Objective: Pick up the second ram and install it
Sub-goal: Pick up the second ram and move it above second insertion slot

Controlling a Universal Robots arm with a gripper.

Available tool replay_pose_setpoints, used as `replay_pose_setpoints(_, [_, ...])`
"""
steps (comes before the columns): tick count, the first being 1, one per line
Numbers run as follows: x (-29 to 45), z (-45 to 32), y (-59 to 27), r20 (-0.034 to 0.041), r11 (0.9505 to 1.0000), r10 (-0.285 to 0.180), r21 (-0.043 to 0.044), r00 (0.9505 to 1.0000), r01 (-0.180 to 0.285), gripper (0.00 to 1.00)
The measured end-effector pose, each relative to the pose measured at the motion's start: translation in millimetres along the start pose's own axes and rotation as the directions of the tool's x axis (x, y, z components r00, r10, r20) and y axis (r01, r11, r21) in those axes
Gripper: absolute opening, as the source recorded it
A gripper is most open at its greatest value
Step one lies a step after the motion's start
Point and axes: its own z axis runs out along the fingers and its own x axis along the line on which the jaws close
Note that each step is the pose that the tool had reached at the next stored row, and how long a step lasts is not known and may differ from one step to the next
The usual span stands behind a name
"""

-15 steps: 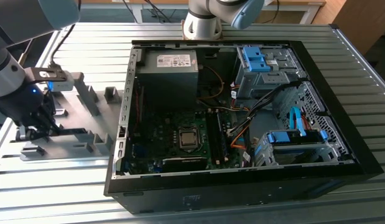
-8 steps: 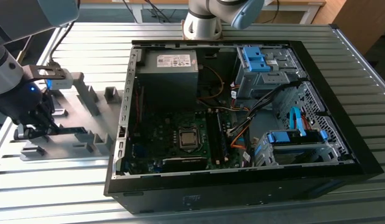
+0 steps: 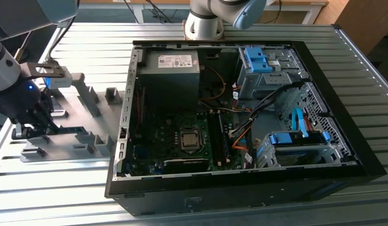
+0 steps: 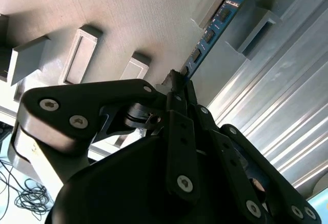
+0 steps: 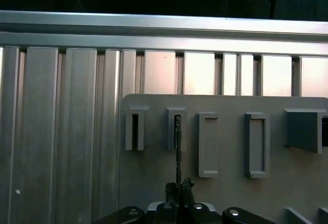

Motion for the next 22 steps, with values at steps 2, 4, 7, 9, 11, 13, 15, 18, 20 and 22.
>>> replay_pose_setpoints(2, [0.0, -1.5, 0.0, 0.0000, 1.0000, 0.000, 0.0000, 1.0000, 0.000, 0.14])
replay_pose_setpoints(4, [-0.1, -1.7, 0.0, 0.0002, 1.0000, 0.000, 0.0003, 1.0000, 0.000, 0.14])
replay_pose_setpoints(7, [-0.1, -2.0, 0.0, 0.0000, 1.0000, 0.000, 0.0000, 1.0000, 0.000, 0.14])
replay_pose_setpoints(9, [-0.1, -2.2, 0.0, 0.0000, 1.0000, 0.000, 0.0000, 1.0000, 0.000, 0.14])
replay_pose_setpoints(11, [-0.1, -3.1, 0.0, -0.0002, 1.0000, 0.000, -0.0003, 1.0000, 0.000, 0.14])
replay_pose_setpoints(13, [-0.1, -4.1, 0.0, 0.0000, 1.0000, 0.000, 0.0000, 1.0000, 0.000, 0.14])
replay_pose_setpoints(15, [-0.1, -4.4, 0.0, 0.0001, 1.0000, 0.000, 0.0000, 1.0000, 0.000, 0.14])
replay_pose_setpoints(18, [-0.1, -5.0, 0.0, 0.0001, 1.0000, 0.000, -0.0001, 1.0000, 0.000, 0.14])
replay_pose_setpoints(20, [-0.1, -5.4, 0.0, 0.0001, 1.0000, 0.000, -0.0001, 1.0000, 0.000, 0.14])
replay_pose_setpoints(22, [-0.1, -5.5, 0.0, 0.0002, 1.0000, 0.000, 0.0001, 1.0000, 0.000, 0.14])
